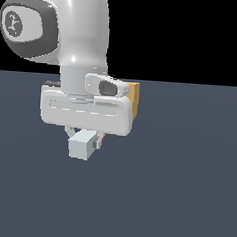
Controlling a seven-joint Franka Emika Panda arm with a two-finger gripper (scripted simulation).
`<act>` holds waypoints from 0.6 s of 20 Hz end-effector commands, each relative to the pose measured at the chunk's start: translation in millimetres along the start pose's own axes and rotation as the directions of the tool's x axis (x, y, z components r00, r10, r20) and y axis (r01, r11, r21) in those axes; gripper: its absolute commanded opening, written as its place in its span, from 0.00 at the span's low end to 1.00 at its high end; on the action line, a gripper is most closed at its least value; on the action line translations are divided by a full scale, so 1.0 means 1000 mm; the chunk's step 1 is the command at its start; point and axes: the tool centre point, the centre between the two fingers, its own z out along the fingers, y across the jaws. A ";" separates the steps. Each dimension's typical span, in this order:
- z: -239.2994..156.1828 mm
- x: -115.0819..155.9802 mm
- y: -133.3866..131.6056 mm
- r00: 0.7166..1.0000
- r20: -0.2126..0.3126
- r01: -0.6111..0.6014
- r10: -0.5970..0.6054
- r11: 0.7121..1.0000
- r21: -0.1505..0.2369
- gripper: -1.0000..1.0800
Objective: Insert the peg into the horizontal hole in a box.
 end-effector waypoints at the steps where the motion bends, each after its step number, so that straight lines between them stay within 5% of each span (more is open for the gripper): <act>1: -0.007 0.028 -0.005 1.000 0.000 -0.010 0.010 1.000 -0.003 0.00; 12: -0.027 0.120 -0.020 0.999 0.000 -0.041 0.041 0.999 -0.003 0.00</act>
